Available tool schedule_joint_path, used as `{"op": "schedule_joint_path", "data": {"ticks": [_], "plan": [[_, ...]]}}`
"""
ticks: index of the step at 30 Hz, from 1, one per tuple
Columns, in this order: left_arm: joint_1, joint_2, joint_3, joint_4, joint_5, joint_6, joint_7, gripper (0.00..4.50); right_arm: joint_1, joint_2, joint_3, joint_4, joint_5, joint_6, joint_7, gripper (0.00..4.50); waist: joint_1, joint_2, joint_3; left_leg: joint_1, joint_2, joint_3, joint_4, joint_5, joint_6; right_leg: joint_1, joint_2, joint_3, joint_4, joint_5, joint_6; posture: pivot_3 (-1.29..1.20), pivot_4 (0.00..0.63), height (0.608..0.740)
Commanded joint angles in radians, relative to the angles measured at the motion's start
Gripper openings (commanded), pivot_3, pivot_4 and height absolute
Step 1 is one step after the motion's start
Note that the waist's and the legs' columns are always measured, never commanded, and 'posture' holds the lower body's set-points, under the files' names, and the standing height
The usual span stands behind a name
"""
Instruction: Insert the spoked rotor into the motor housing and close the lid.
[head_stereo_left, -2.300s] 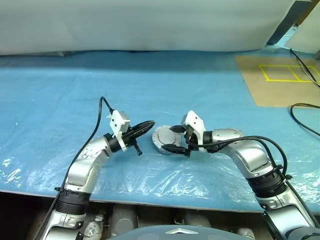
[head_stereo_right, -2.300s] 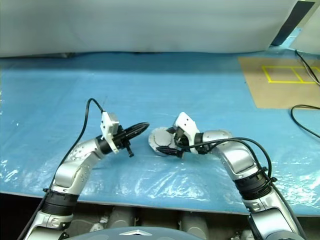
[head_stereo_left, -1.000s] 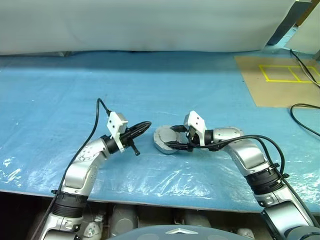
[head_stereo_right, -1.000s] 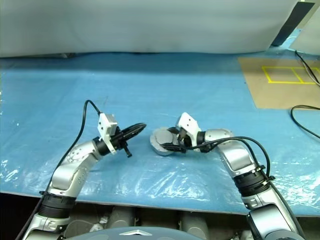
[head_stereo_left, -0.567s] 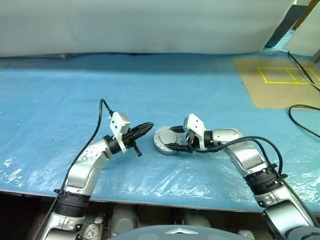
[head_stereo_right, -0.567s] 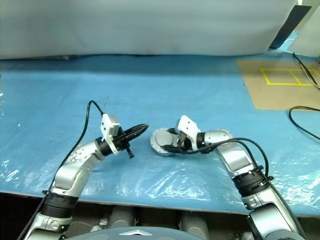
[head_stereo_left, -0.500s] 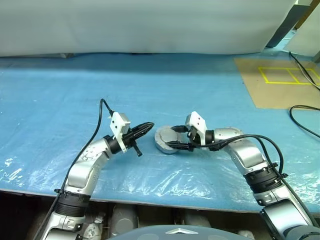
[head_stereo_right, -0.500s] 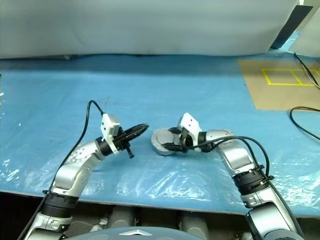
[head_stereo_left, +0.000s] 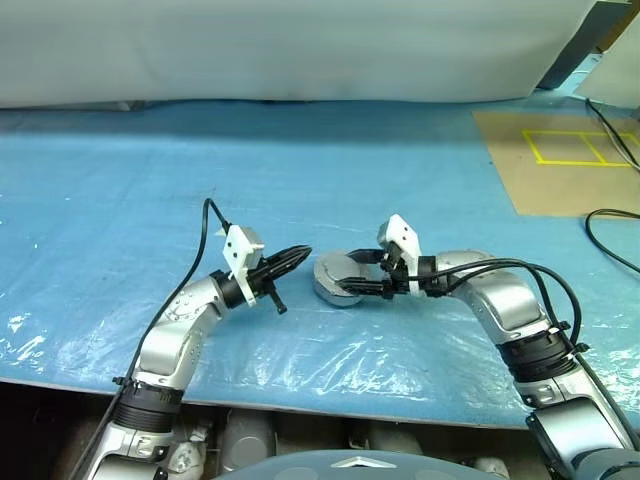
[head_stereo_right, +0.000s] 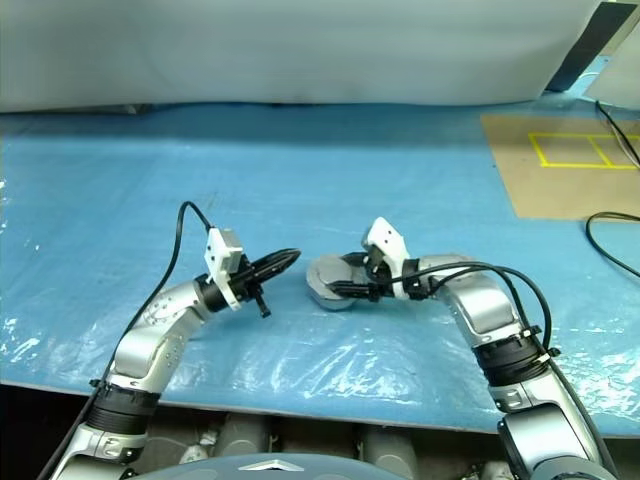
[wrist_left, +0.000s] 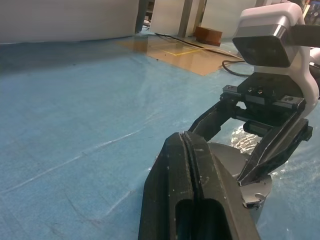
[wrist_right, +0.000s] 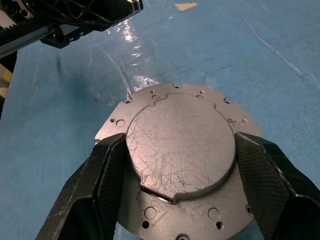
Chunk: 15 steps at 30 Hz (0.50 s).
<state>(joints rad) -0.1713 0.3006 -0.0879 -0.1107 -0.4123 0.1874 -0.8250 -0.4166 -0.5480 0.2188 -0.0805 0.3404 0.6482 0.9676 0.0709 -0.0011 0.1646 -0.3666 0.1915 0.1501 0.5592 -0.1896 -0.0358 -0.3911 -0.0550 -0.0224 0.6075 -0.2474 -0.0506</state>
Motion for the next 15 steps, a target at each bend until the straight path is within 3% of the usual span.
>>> {"op": "schedule_joint_path", "data": {"ticks": [1,7,15], "plan": [[-0.008,0.004,-0.003,-0.028,-0.008,-0.003,-0.010,0.00,-0.022,0.009,-0.046,-0.044,0.043,0.059,-0.025,2.98,0.000,0.000,0.000,0.000,0.000,0.000,0.000,0.000,0.000,0.000,0.000,0.000,0.000,0.000,0.000,0.00,0.150,0.740],[-0.008,0.002,-0.008,-0.034,-0.007,0.003,-0.010,0.00,0.020,-0.013,0.022,-0.069,-0.015,0.013,-0.027,2.98,-0.001,0.000,0.000,0.000,0.000,0.000,0.000,0.000,0.000,0.000,0.000,0.000,0.000,0.000,0.000,0.00,0.150,0.740],[-0.005,0.000,-0.009,-0.045,-0.012,0.013,-0.006,0.00,0.076,-0.045,0.062,0.060,-0.081,-0.061,-0.005,2.98,0.000,0.000,0.000,0.001,0.000,0.000,0.000,0.000,0.000,0.001,0.000,0.000,0.000,0.000,0.000,0.00,0.150,0.740]]}}
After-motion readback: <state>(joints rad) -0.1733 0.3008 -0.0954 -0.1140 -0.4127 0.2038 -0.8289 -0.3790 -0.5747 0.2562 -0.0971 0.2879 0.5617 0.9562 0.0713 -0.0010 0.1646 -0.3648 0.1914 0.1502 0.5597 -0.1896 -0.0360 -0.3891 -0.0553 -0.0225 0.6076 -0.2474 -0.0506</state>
